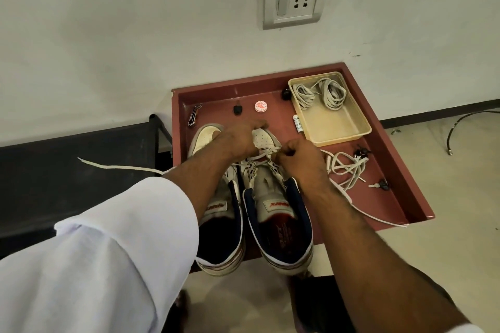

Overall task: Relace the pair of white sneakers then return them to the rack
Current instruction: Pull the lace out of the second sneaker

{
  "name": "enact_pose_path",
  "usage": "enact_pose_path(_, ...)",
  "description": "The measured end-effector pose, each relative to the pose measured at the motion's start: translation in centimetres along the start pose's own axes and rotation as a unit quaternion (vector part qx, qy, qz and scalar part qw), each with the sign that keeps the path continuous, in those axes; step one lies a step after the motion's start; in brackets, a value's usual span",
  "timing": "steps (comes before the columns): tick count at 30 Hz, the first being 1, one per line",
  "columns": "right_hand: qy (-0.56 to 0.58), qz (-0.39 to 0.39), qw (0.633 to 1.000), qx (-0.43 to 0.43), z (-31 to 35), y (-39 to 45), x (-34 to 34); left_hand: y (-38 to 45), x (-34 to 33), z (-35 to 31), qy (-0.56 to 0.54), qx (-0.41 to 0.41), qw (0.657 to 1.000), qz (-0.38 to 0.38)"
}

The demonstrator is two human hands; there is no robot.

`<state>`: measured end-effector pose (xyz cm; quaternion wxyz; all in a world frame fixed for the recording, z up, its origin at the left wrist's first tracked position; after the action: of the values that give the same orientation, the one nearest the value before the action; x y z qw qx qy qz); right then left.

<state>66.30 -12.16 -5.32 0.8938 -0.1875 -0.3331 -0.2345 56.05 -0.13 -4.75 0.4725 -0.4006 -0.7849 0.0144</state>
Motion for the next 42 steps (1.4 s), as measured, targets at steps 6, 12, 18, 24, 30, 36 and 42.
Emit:
enact_pose_path(6, -0.060, -0.012, 0.997, 0.037, 0.5, 0.0, 0.8, -0.4, 0.0, -0.3, -0.014, 0.019, 1.000, 0.000)
enact_pose_path(12, -0.041, -0.100, 0.990, 0.088, 1.6, -0.3, 2.5, -0.3, 0.0, -0.1, -0.007, 0.012, 1.000, -0.013)
enact_pose_path(18, 0.048, 0.005, 0.999, 0.005, 0.5, -0.4, 0.3, -0.4, -0.1, -0.1, -0.001, 0.016, 1.000, -0.017)
enact_pose_path(24, 0.001, -0.123, 0.992, 0.033, 0.9, -0.3, 4.6, -0.4, 0.0, 0.1, 0.011, 0.035, 0.999, -0.007)
enact_pose_path(30, 0.070, -0.003, 0.997, -0.018, 0.0, -0.6, 0.8, -0.2, -0.1, 0.3, 0.009, 0.034, 0.999, -0.012)
enact_pose_path(36, 0.023, -0.077, 0.997, 0.011, 0.7, -0.4, 3.1, 0.3, -0.2, 0.5, 0.016, 0.053, 0.998, -0.008)
enact_pose_path(42, 0.075, -0.089, 0.993, -0.027, -0.9, -0.1, 5.3, 0.5, -0.1, 0.7, 0.036, 0.040, 0.998, -0.012)
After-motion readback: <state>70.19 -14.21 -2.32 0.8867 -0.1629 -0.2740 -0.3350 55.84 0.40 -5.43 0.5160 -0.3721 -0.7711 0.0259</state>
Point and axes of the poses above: each hand's wrist, its own y-axis towards the middle knuckle, its own x-axis out of the back of the hand, z = x × y, the point moved 5 cm from there along y, towards the middle knuckle, and after that the axes turned 7 degrees about x, right-handed, at the moved point
